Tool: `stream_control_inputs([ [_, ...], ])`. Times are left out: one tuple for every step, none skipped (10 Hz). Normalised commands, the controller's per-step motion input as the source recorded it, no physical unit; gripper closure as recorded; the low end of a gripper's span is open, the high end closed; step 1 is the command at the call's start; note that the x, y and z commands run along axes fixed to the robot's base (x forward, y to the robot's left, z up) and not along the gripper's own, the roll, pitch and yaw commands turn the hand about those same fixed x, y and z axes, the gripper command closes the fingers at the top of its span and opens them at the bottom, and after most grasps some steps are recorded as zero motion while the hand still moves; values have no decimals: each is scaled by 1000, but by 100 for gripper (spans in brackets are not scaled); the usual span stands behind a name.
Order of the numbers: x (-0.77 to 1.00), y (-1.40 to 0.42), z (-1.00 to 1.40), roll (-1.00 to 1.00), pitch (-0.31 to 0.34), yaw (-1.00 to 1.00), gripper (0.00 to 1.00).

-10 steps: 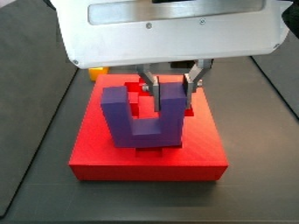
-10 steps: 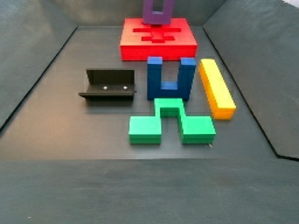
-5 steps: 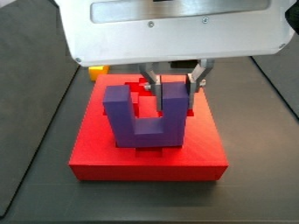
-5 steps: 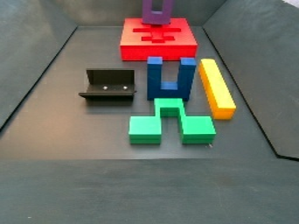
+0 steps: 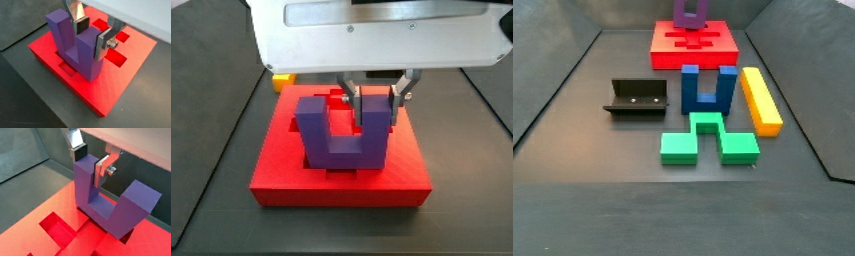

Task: Pick up the purple object. Move up. Place the purple object on the fixture. Regrasp the purple object. Move to above the board. Insert the purple object.
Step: Insert the purple object.

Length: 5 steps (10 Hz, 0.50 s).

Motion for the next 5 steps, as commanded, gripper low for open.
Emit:
stream_control_inputs([
  [0,0,-154,99,0,0,100],
  [-43,66,-14,0,0,0,100],
  [-137,206,80,-126,0,54,100],
  [-123,120,137,-151,-7,94,100],
  [-114,60,103,-139,-17,71,100],
])
